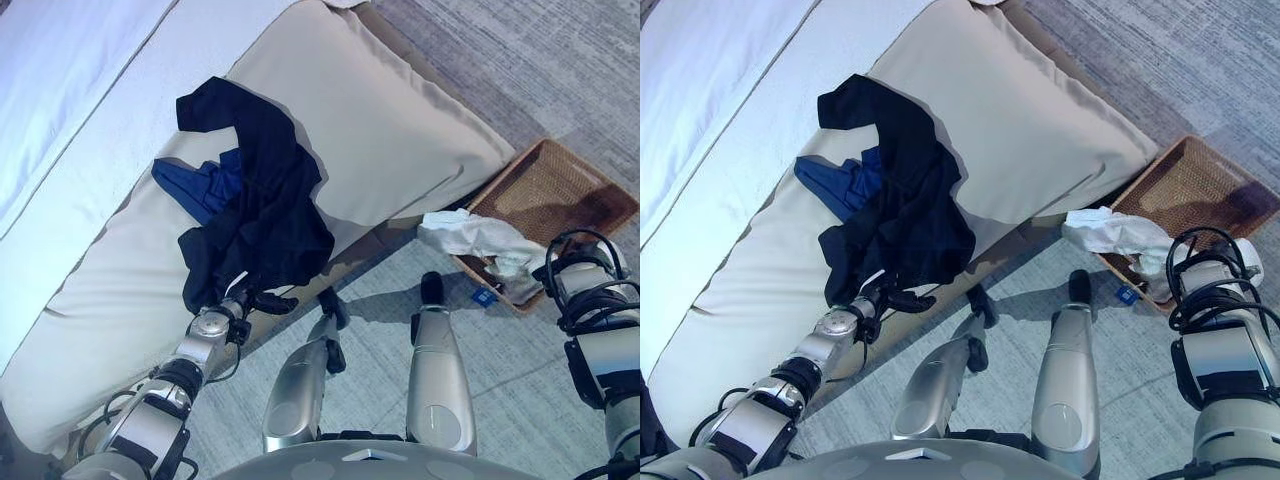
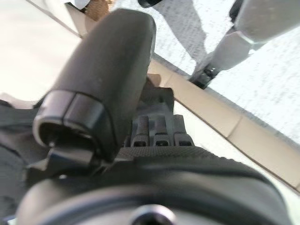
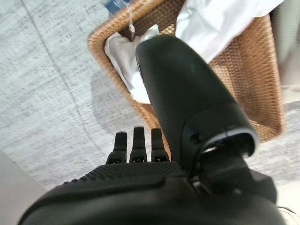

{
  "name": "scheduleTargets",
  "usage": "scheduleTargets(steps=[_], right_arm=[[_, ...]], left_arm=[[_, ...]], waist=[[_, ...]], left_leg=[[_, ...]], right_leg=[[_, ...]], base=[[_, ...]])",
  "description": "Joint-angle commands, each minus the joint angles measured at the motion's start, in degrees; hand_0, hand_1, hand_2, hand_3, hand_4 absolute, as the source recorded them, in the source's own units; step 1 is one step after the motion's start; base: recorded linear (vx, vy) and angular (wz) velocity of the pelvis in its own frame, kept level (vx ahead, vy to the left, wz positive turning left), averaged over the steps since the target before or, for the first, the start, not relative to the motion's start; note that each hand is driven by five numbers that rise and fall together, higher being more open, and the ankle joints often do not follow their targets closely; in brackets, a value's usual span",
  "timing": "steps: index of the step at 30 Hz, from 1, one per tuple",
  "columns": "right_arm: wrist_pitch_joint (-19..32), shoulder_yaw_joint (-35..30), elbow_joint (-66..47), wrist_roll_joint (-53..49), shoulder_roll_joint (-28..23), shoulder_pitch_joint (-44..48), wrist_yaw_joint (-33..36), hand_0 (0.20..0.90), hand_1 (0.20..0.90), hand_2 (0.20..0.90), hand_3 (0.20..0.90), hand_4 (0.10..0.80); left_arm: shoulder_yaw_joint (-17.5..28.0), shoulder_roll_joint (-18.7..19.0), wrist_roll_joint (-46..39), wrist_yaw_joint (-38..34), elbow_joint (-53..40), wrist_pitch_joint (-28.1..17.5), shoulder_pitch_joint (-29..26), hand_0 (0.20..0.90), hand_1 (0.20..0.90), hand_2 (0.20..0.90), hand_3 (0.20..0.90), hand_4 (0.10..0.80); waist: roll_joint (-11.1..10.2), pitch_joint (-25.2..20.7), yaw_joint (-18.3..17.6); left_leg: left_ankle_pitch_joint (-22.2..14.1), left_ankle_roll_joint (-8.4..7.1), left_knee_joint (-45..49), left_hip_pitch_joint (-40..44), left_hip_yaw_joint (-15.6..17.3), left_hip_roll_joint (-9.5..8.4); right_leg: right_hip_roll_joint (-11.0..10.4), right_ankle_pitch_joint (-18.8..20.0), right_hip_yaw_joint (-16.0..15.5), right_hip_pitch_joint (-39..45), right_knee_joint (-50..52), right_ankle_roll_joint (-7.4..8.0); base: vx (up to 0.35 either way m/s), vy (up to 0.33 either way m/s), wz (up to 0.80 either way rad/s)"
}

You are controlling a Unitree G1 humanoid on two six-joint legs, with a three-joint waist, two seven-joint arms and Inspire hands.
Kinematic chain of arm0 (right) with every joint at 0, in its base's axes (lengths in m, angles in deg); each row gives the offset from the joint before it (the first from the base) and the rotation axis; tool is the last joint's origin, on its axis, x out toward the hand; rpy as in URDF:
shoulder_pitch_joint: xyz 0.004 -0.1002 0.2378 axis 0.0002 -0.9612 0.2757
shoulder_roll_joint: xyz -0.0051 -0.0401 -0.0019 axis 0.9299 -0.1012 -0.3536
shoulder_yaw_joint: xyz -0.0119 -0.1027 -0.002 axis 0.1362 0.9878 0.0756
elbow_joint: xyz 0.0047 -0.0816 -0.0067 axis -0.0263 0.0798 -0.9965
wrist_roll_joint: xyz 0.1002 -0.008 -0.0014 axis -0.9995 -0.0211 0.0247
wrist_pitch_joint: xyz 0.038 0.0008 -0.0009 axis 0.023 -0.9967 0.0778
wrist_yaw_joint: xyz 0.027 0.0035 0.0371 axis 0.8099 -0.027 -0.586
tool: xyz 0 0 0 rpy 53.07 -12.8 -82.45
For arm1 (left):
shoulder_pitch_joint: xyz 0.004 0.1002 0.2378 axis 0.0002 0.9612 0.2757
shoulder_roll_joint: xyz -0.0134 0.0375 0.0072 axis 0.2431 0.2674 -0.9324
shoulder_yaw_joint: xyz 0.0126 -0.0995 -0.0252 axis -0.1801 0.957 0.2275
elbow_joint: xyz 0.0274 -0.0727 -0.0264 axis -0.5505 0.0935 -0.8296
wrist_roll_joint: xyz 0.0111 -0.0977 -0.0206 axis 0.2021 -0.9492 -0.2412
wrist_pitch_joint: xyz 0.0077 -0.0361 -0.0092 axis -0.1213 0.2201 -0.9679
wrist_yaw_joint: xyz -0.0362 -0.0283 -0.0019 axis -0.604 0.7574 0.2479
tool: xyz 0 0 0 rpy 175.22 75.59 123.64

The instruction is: Pick up the clothes from the bed and place them into the basket

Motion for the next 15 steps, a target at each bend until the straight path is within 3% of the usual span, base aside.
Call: scheduleTargets(steps=[1, 5, 10, 11, 15], right_arm=[[4.5, 0.9, -3.7, -1.0, -6.2, 3.8, 3.9, 0.900, 0.900, 0.900, 0.900, 0.800], [7.2, -1.8, -10.0, -1.0, -7.1, -0.5, 4.9, 0.900, 0.900, 0.900, 0.900, 0.800], [12.4, -8.4, -30.7, -0.7, -8.0, -9.9, 8.4, 0.900, 0.900, 0.900, 0.900, 0.800], [10.7, -9.9, -40.5, 1.8, -6.9, -12.2, 7.5, 0.900, 0.900, 0.900, 0.900, 0.800], [14.8, -8.4, -59.5, 12.1, -2.7, -15.9, -3.0, 0.900, 0.900, 0.900, 0.900, 0.800]], left_arm=[[0.6, 4.7, -2.3, 0.2, -1.3, -0.3, 1.1, 0.900, 0.900, 0.900, 0.900, 0.800], [1.6, 5.0, -2.5, 0.2, -1.9, -0.7, 3.1, 0.900, 0.900, 0.900, 0.900, 0.800], [4.1, 4.0, -1.7, -1.8, -3.3, -0.5, 8.0, 0.900, 0.900, 0.900, 0.900, 0.800], [5.1, 3.4, -1.5, -2.1, -2.9, -0.6, 9.2, 0.900, 0.900, 0.900, 0.900, 0.800], [9.1, 1.1, -2.7, -2.8, -1.0, 0.7, 12.0, 0.900, 0.900, 0.900, 0.900, 0.800]], waist=[[-1.5, 2.7, -1.7], [-2.9, 2.3, -2.0], [-6.5, 0.3, -1.8], [-7.5, -0.4, -1.8], [-10.8, -3.5, -0.7]], left_leg=[[-14.7, 1.86, 9.5, 2.4, -1.2, -4.11], [-15.0, 1.84, 8.5, 3.9, -0.9, -3.83], [-15.4, 1.98, 6.4, 7.6, -1.0, -3.26], [-15.5, 2.07, 5.7, 8.7, -1.0, -3.41], [-15.5, 2.46, 3.7, 11.4, -1.4, -4.32]], right_leg=[[2.2, 4.7, -4.4, 6.3, -12.6, -3.96], [2.6, 5.0, -4.5, 8.1, -13.8, -3.73], [3.2, 5.2, -5.7, 12.9, -16.0, -3.22], [3.3, 5.3, -5.9, 14.4, -16.8, -2.93], [3.6, 6.0, -6.9, 18.1, -19.6, -1.84]], base=[[0.032, 0.039, 0.03], [0.049, 0.043, 0.04], [0.108, 0.051, 0.12], [0.149, 0.075, 0.11], [0.169, 0.142, 0.08]])
